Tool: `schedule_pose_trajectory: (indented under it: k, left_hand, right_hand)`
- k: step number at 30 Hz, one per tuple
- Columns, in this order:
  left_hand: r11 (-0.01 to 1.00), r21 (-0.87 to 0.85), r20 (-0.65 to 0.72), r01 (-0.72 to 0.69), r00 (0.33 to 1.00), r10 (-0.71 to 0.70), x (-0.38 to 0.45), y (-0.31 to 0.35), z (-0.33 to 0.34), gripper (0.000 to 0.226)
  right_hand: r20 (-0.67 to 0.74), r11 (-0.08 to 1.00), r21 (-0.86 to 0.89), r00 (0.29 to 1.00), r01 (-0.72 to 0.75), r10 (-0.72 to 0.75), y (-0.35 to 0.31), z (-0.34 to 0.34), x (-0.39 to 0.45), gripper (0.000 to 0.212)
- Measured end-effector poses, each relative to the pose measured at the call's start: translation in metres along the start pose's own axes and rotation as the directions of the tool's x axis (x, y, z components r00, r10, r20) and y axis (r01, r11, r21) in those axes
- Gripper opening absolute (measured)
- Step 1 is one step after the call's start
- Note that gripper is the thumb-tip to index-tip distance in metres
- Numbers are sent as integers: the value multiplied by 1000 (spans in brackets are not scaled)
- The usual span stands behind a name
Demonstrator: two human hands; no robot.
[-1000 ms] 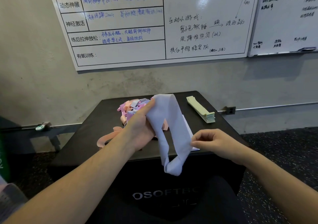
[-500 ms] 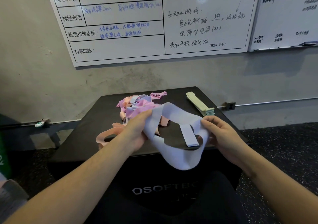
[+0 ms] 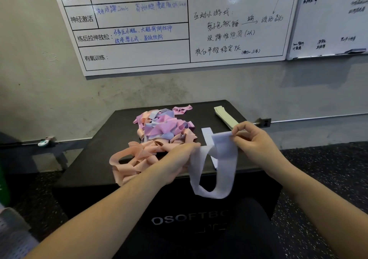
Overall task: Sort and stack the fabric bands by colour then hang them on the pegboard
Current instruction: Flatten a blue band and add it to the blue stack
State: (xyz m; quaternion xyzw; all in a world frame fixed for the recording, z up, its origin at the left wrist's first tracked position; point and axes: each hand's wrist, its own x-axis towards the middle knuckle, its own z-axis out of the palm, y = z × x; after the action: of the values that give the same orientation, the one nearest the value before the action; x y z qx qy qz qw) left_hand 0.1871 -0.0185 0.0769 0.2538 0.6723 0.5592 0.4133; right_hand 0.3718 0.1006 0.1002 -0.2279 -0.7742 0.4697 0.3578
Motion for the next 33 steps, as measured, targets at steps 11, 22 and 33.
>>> schedule_pose_trajectory:
  k: [11, 22, 33]
  left_hand:
    - [869, 221, 145, -442, 896, 419, -14, 26, 32, 65]
    - [953, 58, 178, -297, 942, 283, -2, 15, 57, 28]
    - [938, -88, 73, -335, 937, 342, 22, 8, 66, 19]
  right_hand:
    - [171, 942, -251, 968, 225, -185, -17, -18, 21, 50]
    - [20, 958, -127, 966, 257, -257, -13, -20, 22, 41]
    - [35, 960, 276, 999, -42, 34, 13, -12, 21, 32]
